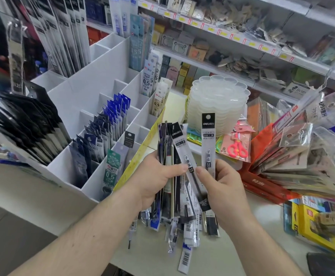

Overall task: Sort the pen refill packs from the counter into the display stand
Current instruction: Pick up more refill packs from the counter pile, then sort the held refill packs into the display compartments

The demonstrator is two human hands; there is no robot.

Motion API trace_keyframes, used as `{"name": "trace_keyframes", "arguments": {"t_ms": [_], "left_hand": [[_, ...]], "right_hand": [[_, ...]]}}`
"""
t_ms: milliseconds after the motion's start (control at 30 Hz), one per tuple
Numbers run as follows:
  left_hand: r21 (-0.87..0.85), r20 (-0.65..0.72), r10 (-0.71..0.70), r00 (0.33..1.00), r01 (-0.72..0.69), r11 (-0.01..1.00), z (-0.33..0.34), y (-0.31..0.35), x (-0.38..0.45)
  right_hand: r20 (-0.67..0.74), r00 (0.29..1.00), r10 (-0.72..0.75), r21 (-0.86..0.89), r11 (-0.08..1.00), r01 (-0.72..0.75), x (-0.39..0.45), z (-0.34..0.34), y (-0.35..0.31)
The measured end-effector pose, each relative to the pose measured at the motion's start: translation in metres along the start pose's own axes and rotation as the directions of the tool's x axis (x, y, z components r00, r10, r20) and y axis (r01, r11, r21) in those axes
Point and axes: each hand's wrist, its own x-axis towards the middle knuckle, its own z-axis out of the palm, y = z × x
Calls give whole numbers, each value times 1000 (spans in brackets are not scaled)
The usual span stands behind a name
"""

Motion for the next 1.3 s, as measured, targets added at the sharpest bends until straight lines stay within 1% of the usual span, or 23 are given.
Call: {"name": "trace_keyframes", "arguments": {"t_ms": [200,300,467,567,633,767,867,967,1033,1100,1167,1233,1300], "left_hand": [[-27,-26,47,999,-47,999,3,1,-1],[-33,-32,55,998,-57,998,3,2,-2],[-77,-38,67,997,-70,995,-2,3,-4],[-52,-13,98,995,-99,994,0,3,-8],[-6,-8,136,991,-136,991,2,3,-11],[60,-73,220,973,-216,975,3,9,-19],[74,-119,257,959,-250,965,0,17,-25],[84,-157,274,949,-263,961,-5,25,-31],[64,-195,276,941,-268,961,-8,31,-35],[36,-217,265,940,-263,964,-9,37,-38],[31,-227,269,936,-269,963,-11,42,-43],[60,-236,285,929,-279,959,-15,45,-46],[121,-234,307,923,-286,951,-22,50,-51]], "right_hand": [[111,994,-24,-68,997,31,1,6,6],[106,994,-14,-81,996,22,2,7,8],[72,997,17,31,999,-20,4,5,8],[82,997,11,79,997,-18,4,9,6],[81,997,6,114,993,-15,3,16,4],[100,995,-5,157,988,-11,1,35,-1],[76,996,-54,117,992,45,2,49,-4],[106,994,-36,155,988,19,7,56,-8],[163,986,12,225,973,-49,9,60,-13],[225,974,16,270,960,-78,9,66,-20],[239,971,-9,241,969,-50,9,70,-26],[251,967,-47,137,991,13,11,69,-35],[329,937,-116,50,993,106,16,64,-51]]}}
